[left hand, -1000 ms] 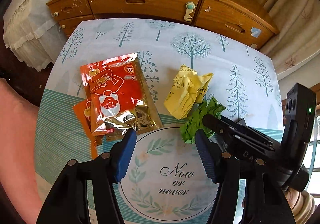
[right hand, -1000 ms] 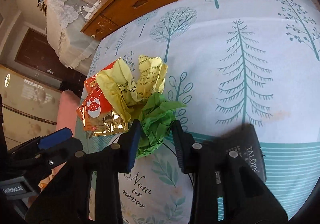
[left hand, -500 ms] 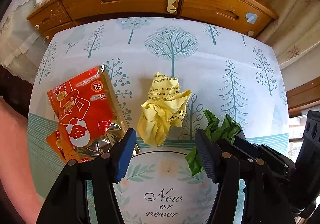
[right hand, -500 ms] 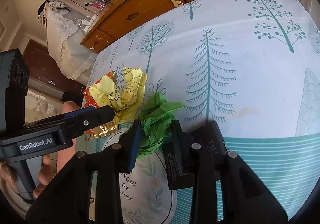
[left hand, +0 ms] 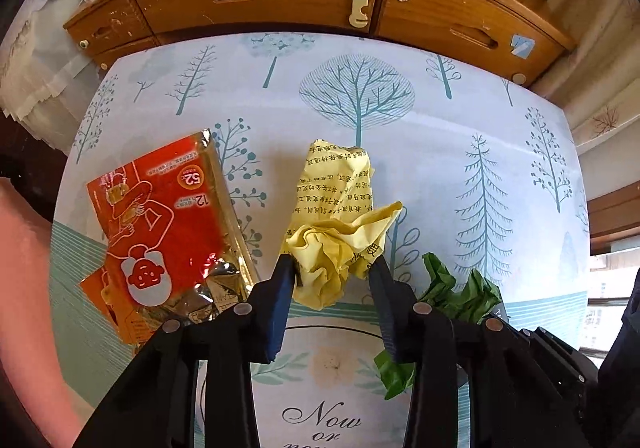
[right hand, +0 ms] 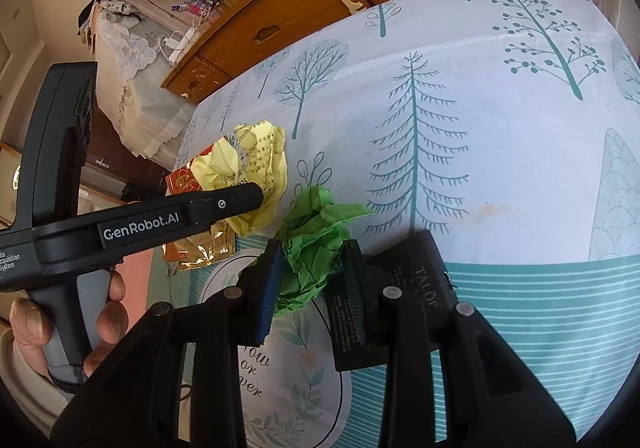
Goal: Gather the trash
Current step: 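Grasp the yellow crumpled paper with the left tool while the right tool grasps the green paper, then carry the yellow paper in the left tool while the right tool carries green paper over the bin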
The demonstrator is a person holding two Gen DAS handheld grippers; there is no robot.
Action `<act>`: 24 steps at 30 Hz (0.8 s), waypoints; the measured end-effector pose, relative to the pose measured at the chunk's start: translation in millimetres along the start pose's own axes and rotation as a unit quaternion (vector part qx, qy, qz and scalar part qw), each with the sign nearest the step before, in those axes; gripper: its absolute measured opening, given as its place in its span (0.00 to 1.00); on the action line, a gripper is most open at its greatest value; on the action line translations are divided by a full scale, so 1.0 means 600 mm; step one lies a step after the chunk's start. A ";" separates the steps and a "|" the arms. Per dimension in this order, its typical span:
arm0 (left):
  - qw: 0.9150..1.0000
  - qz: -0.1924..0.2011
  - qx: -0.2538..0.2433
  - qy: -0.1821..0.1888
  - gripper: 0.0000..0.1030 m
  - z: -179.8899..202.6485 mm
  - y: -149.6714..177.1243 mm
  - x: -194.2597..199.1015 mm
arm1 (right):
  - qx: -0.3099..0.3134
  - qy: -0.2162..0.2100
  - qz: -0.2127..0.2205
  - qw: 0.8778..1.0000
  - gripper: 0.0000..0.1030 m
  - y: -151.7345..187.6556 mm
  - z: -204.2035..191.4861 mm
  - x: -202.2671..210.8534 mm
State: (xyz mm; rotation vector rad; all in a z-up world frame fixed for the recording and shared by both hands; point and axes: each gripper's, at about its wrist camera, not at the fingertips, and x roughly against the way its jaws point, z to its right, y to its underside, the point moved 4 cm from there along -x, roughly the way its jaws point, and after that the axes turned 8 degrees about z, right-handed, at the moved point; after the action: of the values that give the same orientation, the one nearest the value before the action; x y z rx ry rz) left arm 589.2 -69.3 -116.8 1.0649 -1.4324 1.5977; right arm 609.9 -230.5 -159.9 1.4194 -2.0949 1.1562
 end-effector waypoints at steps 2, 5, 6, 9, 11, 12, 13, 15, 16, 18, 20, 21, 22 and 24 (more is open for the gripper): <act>1.000 0.007 -0.004 -0.006 0.36 -0.003 0.007 0.019 | 0.003 0.000 0.003 1.000 0.27 0.001 -0.005 0.007; 1.000 0.020 -0.007 -0.010 0.36 -0.013 0.027 0.061 | 0.009 -0.003 0.008 1.000 0.27 0.002 -0.020 0.022; 1.000 0.026 -0.009 -0.011 0.36 -0.016 0.036 0.080 | 0.012 -0.004 0.009 1.000 0.27 0.003 -0.027 0.028; 0.999 0.048 -0.012 -0.012 0.36 -0.033 0.075 0.141 | 0.027 -0.004 0.010 1.000 0.27 0.012 -0.050 0.052; 0.998 0.056 -0.007 -0.005 0.36 -0.049 0.110 0.178 | 0.040 -0.002 0.008 0.999 0.27 0.026 -0.070 0.070; 0.998 0.060 -0.004 -0.003 0.36 -0.057 0.129 0.196 | 0.046 -0.001 0.006 0.999 0.27 0.034 -0.079 0.080; 0.998 0.063 -0.001 -0.001 0.36 -0.068 0.152 0.214 | 0.051 0.001 0.003 0.999 0.27 0.044 -0.089 0.090; 0.998 0.065 0.007 0.004 0.36 -0.088 0.198 0.242 | 0.060 0.005 -0.004 0.998 0.27 0.071 -0.108 0.112; 0.998 0.065 0.010 0.005 0.36 -0.099 0.224 0.255 | 0.065 0.008 -0.008 0.998 0.27 0.086 -0.117 0.123; 0.998 0.063 0.012 0.009 0.36 -0.121 0.271 0.278 | 0.077 0.018 -0.018 0.997 0.27 0.124 -0.135 0.142; 0.998 0.061 0.011 0.013 0.36 -0.140 0.317 0.298 | 0.088 0.028 -0.032 0.995 0.27 0.166 -0.152 0.158; 0.998 0.061 0.009 0.016 0.36 -0.150 0.339 0.308 | 0.091 0.033 -0.040 0.995 0.27 0.189 -0.159 0.165; 0.998 0.062 0.005 0.018 0.36 -0.160 0.361 0.318 | 0.095 0.037 -0.047 0.994 0.27 0.212 -0.167 0.171; 0.998 0.064 -0.002 0.022 0.36 -0.180 0.401 0.335 | 0.104 0.046 -0.058 0.992 0.27 0.260 -0.186 0.183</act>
State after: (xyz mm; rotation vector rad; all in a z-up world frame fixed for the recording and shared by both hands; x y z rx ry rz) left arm 278.8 8.9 -29.6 0.9460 -1.4998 1.6967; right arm 407.1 -183.0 -85.0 1.5251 -1.8464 1.3974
